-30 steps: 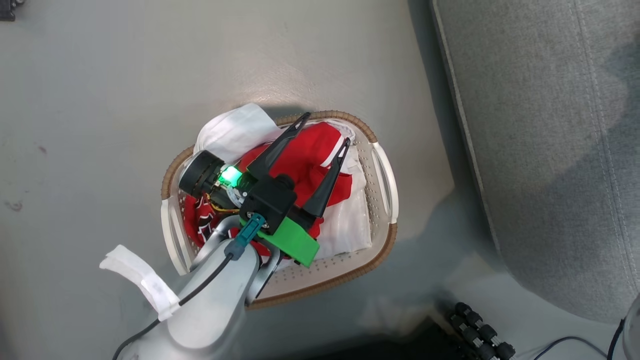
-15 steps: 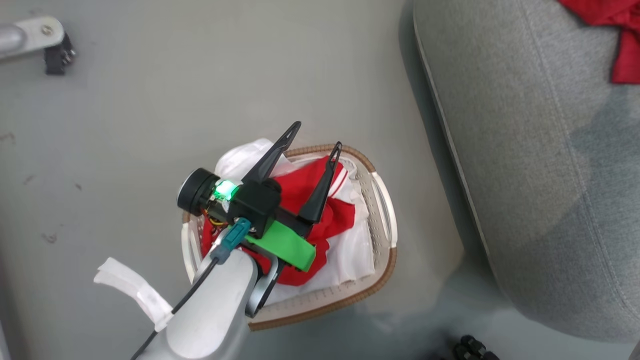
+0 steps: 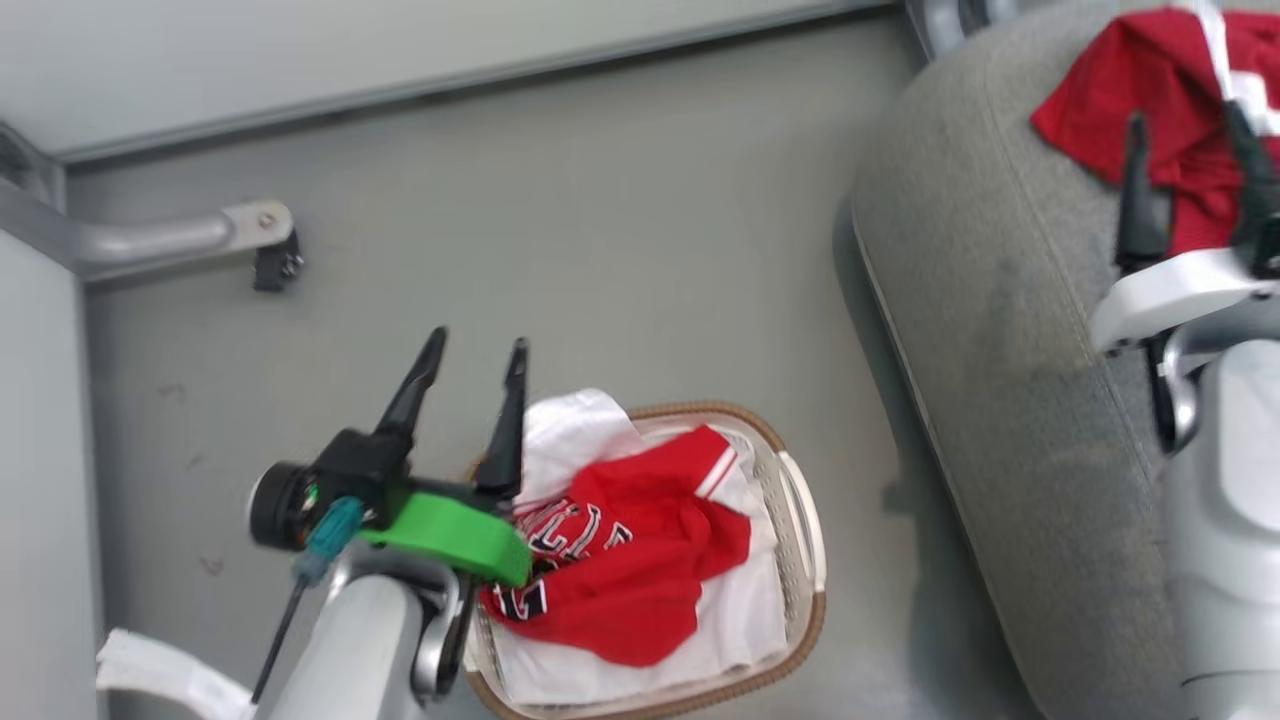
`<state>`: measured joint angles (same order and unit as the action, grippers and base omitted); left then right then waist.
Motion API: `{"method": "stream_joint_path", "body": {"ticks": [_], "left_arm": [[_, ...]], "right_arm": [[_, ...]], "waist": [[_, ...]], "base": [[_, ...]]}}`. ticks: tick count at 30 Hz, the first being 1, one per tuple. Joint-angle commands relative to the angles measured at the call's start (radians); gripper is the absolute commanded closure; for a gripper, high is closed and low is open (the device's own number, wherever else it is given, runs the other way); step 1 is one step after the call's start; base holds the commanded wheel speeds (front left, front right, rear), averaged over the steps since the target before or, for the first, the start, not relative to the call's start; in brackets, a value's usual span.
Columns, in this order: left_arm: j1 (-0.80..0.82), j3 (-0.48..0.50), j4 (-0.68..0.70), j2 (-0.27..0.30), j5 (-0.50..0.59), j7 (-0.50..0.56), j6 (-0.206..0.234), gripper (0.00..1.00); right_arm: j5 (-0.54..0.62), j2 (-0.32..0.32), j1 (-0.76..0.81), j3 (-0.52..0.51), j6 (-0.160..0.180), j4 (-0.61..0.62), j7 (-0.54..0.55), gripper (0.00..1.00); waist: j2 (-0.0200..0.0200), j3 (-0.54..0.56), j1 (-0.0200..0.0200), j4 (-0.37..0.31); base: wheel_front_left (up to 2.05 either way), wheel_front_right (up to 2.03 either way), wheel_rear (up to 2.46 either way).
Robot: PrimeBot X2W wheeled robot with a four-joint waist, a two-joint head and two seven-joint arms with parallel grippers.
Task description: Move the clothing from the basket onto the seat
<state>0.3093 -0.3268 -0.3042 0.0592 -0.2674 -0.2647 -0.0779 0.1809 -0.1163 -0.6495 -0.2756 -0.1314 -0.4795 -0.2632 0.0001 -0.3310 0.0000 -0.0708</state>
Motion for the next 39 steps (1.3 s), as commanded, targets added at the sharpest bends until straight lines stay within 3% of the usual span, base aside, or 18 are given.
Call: {"method": "stream_joint_path", "body": {"ticks": [1, 8, 17, 27, 39], "left_arm": [[-0.034, 0.027, -0.004, 0.000, -0.006, 0.001, 0.005, 0.00], [-0.137, 0.166, 0.013, -0.004, 0.003, 0.001, 0.012, 0.00], [-0.274, 0.279, 0.033, -0.007, 0.013, 0.001, 0.001, 0.00], [-0.375, 0.274, 0.048, -0.008, -0.011, 0.001, 0.009, 0.00], [-0.381, 0.257, 0.040, -0.008, -0.017, 0.001, 0.017, 0.00]], "right_arm": [[-0.013, 0.010, 0.028, 0.016, 0.001, 0.000, -0.002, 0.00], [-0.071, 0.060, 0.145, 0.117, 0.001, 0.021, -0.002, 0.00], [-0.219, 0.064, 0.344, 0.257, 0.001, 0.091, -0.002, 0.00], [-0.282, 0.064, 0.518, 0.308, 0.001, 0.161, -0.002, 0.00], [-0.286, 0.064, 0.547, 0.308, 0.001, 0.140, -0.002, 0.00]], "waist": [[-0.0001, 0.118, 0.0000, 0.071], [-0.0001, 0.188, 0.0000, 0.104], [-0.0001, 0.266, 0.0000, 0.117], [-0.0001, 0.320, 0.0000, 0.110], [-0.0001, 0.336, 0.0000, 0.102]], "base": [[0.00, 0.00, 0.00], [0.00, 0.00, 0.00], [0.00, 0.00, 0.00], [0.00, 0.00, 0.00], [0.00, 0.00, 0.00]]}}
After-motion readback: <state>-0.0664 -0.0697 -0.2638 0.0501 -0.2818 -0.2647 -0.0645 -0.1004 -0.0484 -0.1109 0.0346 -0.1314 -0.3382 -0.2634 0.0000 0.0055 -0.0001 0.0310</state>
